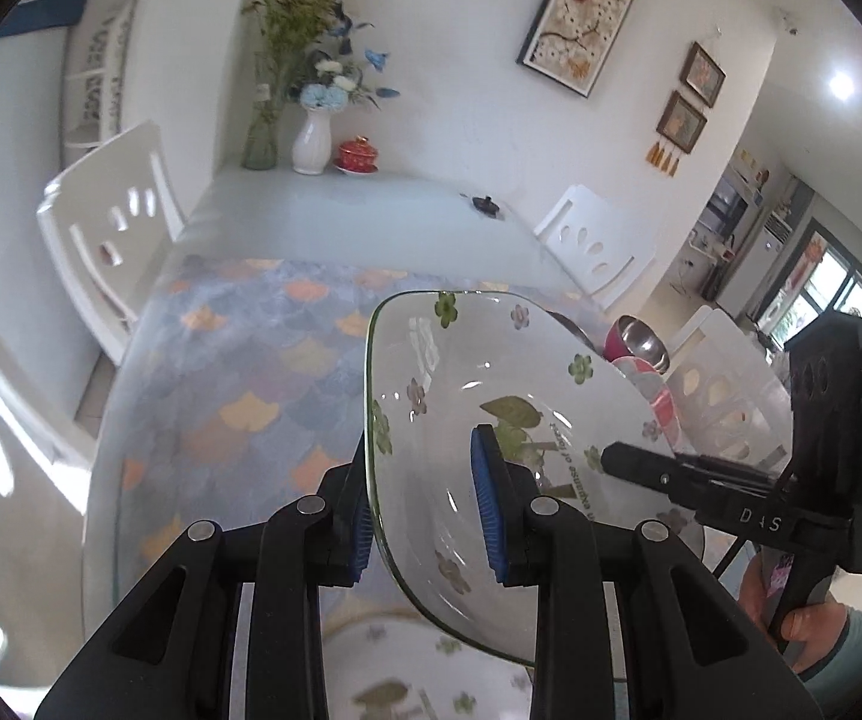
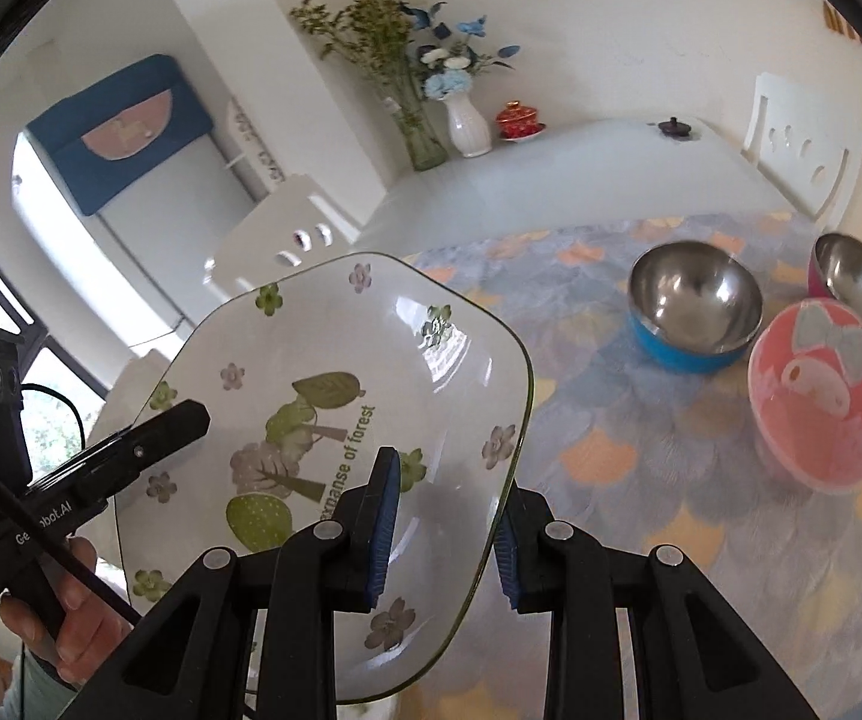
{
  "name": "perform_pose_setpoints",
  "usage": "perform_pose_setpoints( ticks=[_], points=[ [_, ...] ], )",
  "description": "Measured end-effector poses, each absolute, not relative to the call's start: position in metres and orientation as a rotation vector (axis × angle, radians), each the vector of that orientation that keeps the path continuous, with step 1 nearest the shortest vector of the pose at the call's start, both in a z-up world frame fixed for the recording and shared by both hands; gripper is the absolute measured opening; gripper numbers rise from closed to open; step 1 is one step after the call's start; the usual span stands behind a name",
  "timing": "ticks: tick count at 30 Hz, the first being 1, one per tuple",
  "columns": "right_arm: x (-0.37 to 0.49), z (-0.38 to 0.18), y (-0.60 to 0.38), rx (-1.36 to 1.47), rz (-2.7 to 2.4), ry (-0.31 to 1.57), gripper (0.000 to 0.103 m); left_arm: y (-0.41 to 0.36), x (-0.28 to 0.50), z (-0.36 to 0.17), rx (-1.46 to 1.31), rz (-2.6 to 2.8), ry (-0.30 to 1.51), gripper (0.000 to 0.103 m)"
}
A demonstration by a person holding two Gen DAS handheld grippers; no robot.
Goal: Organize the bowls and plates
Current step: 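Lift the smaller hexagonal plate with both grippers and carry it over the plate stack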
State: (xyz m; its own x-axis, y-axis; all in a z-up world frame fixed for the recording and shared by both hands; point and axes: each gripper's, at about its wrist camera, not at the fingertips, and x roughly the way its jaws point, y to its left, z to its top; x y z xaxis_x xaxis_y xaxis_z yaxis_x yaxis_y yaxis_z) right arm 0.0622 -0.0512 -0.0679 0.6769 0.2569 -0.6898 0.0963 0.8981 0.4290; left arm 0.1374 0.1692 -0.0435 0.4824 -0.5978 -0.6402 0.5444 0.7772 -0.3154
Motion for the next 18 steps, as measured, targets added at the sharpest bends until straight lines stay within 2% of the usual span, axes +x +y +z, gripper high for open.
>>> perform_pose_setpoints(
  ticks=[18],
  points=[
    [-0.009, -0.1, 0.014, 0.451, 0.25, 1.03, 0.028, 0.244, 0.038, -0.083, -0.179, -0.505, 0.918, 0.026]
  ],
)
